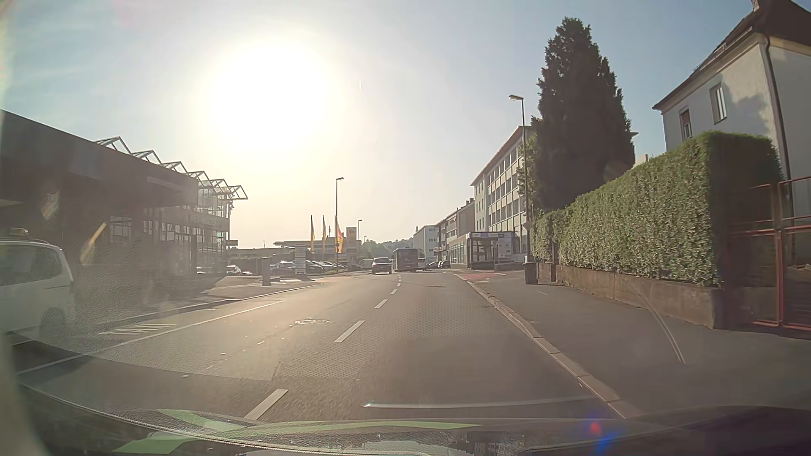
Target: Follow the waypoints while adhering to traffic rules and regulations
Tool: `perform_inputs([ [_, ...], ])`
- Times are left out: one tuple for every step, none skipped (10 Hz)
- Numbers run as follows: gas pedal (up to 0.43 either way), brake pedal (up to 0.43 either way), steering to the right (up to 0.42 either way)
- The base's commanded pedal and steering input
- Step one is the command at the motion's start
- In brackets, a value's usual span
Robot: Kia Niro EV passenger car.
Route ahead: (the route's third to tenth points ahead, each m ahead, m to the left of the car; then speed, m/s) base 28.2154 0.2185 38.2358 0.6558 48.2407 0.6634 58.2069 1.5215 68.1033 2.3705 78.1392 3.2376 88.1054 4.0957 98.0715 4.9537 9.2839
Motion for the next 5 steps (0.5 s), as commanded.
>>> perform_inputs([
  [0.079,0.000,0.005],
  [0.079,0.000,0.005],
  [0.079,0.000,0.004],
  [0.079,0.000,0.002],
  [0.079,0.000,-0.001],
])
